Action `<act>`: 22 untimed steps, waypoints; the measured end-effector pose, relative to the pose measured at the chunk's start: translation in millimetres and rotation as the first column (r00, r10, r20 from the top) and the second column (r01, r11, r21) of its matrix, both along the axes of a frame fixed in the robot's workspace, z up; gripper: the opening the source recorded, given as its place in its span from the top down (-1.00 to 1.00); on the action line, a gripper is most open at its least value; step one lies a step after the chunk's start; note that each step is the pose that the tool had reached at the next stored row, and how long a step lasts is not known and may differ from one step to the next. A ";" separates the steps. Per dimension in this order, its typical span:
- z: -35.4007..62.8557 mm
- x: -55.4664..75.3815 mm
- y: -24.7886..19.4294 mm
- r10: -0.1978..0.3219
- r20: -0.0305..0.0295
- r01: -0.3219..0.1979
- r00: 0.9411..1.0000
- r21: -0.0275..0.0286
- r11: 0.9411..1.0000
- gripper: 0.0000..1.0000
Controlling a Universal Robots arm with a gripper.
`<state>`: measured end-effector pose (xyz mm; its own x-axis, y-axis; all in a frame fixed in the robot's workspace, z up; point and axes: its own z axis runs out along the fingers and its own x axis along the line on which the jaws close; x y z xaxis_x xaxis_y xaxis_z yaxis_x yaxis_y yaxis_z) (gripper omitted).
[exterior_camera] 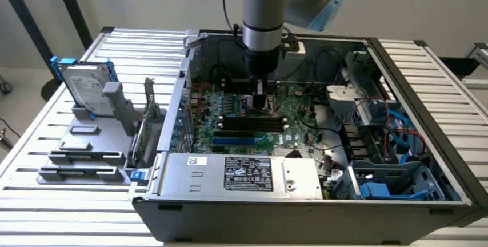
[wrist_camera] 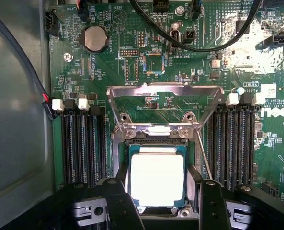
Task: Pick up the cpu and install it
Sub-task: 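Place the cpu into insertion slot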
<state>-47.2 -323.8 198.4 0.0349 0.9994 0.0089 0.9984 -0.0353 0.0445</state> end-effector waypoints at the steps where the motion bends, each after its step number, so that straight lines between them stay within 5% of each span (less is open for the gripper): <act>1: -0.2 0.0 0.1 0.000 0.000 0.000 1.000 0.000 1.000 -0.09; 22: -1.9 -0.1 0.7 0.007 0.000 -0.007 1.000 -0.002 1.000 -0.09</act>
